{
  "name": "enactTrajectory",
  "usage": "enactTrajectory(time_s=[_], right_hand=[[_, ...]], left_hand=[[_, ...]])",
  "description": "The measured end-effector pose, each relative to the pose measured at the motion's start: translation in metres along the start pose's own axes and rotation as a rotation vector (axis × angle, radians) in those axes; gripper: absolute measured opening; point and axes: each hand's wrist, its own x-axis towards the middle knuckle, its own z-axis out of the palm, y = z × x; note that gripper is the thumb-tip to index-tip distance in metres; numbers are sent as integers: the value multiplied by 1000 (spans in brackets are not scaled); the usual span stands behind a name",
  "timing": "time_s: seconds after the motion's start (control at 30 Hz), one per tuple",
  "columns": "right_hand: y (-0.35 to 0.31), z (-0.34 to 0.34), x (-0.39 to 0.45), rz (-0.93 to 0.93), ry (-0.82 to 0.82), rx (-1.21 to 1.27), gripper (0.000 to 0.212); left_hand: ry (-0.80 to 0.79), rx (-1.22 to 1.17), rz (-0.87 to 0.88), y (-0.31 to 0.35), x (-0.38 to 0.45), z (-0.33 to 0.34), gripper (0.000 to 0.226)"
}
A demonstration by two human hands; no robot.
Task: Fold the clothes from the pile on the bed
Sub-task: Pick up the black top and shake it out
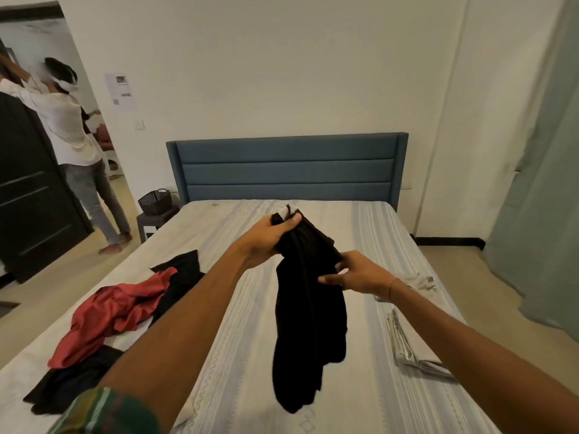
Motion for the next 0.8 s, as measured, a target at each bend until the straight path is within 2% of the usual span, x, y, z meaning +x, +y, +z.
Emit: enactTrajectory(time_s=[0.17, 0.27, 0.33, 0.4, 0.5, 0.57, 0.73, 0.8], right_hand=[[-1, 4, 0, -153, 194, 66, 27], [-11, -1, 2, -255, 310, 64, 30], [-15, -4, 4, -291, 363, 58, 30], [-22, -6, 8, -282, 354, 88, 24], [-38, -9, 7, -206, 258, 233, 15], [-44, -13, 7, -180, 241, 255, 19], [-50, -21, 6, -118, 249, 59, 37], [-52, -23, 2, -61, 163, 256, 39]], left_hand=[[57, -5, -7, 5, -3, -11, 36], [167, 69, 14, 2, -1, -24, 33], [259, 199, 27, 1, 0, -27, 22], [316, 278, 41, 1, 0, -30, 14], [383, 306, 78, -2, 1, -35, 21], [435, 332, 94, -3, 2, -38, 28], [510, 488, 124, -5, 3, -44, 40], [481, 554, 145, -6, 1, -45, 38]])
